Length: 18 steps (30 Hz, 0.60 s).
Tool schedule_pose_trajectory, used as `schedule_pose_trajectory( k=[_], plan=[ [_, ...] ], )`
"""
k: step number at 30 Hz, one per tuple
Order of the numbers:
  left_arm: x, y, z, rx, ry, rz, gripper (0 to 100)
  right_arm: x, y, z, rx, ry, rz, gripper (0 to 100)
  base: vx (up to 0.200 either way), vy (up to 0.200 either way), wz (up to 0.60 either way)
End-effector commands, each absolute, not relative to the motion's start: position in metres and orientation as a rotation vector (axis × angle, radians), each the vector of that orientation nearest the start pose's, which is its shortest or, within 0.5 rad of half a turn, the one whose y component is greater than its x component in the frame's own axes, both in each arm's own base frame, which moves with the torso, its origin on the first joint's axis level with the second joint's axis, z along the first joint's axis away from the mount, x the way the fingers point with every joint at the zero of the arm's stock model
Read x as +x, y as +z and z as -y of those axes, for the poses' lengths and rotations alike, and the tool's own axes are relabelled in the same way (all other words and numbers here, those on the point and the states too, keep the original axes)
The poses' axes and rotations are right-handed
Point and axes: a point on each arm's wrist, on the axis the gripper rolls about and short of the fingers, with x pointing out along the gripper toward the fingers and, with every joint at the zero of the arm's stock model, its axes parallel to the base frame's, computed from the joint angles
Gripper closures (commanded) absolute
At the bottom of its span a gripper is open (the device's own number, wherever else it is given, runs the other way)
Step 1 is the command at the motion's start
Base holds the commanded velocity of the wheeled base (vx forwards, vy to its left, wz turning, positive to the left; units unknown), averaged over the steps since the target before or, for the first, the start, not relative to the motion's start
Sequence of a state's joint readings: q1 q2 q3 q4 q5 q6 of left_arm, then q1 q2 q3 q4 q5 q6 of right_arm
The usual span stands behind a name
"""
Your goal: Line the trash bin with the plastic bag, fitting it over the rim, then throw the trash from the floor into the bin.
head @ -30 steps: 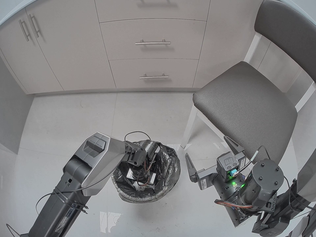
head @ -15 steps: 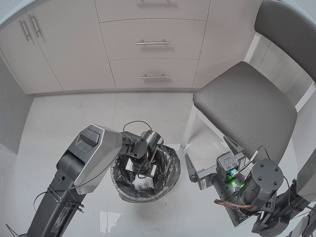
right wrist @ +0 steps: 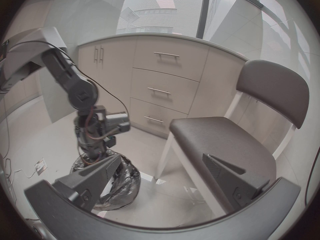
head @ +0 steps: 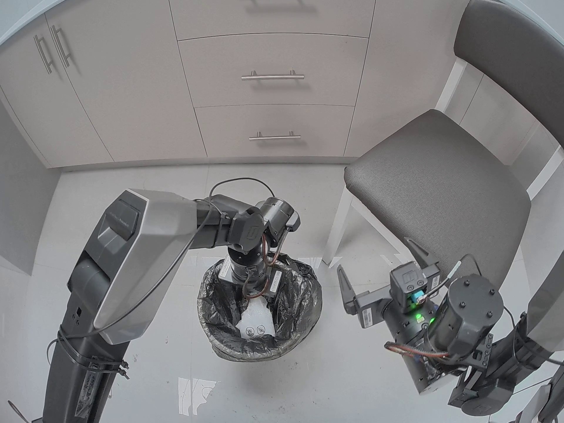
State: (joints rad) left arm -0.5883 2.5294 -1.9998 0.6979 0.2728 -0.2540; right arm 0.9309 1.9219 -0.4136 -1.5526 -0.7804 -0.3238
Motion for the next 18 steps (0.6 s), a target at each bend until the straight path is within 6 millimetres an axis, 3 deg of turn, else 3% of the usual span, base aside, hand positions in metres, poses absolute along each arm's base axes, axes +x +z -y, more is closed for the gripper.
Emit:
schedule_pose_trajectory(
  k=[1, 6, 8, 9, 10, 14, 18],
  plan=[
    [0.388, 0.085, 0.251, 0.285, -0.151, -1.087, 100, 0.199, 0.137, -0.203, -0.232, 0.054, 0.106, 0, 0.000, 0.000, 0.00],
    [0.370, 0.130, 0.230, 0.496, -0.138, -1.086, 100, 0.221, 0.163, -0.148, -0.189, -0.150, 0.151, 0, 0.000, 0.000, 0.00],
    [0.370, 0.130, 0.230, 0.496, -0.138, -1.086, 100, 0.221, 0.163, -0.148, -0.189, -0.150, 0.151, 0, 0.000, 0.000, 0.00],
    [0.354, 0.164, 0.214, 0.557, -0.081, -1.066, 100, 0.222, 0.182, -0.112, -0.169, -0.271, 0.189, 0, 0.000, 0.000, 0.00],
    [0.346, 0.181, 0.205, 0.570, -0.066, -1.065, 100, 0.220, 0.191, -0.099, -0.180, -0.312, 0.197, 0, 0.000, 0.000, 0.00],
    [0.310, 0.230, 0.173, 0.604, -0.025, -1.101, 100, 0.190, 0.226, -0.069, -0.177, -0.378, 0.217, 0, 0.000, 0.000, 0.00],
    [0.268, 0.276, 0.133, 0.656, 0.054, -1.105, 100, 0.141, 0.262, -0.047, -0.193, -0.373, 0.200, 0, 0.000, 0.000, 0.00]
  ],
)
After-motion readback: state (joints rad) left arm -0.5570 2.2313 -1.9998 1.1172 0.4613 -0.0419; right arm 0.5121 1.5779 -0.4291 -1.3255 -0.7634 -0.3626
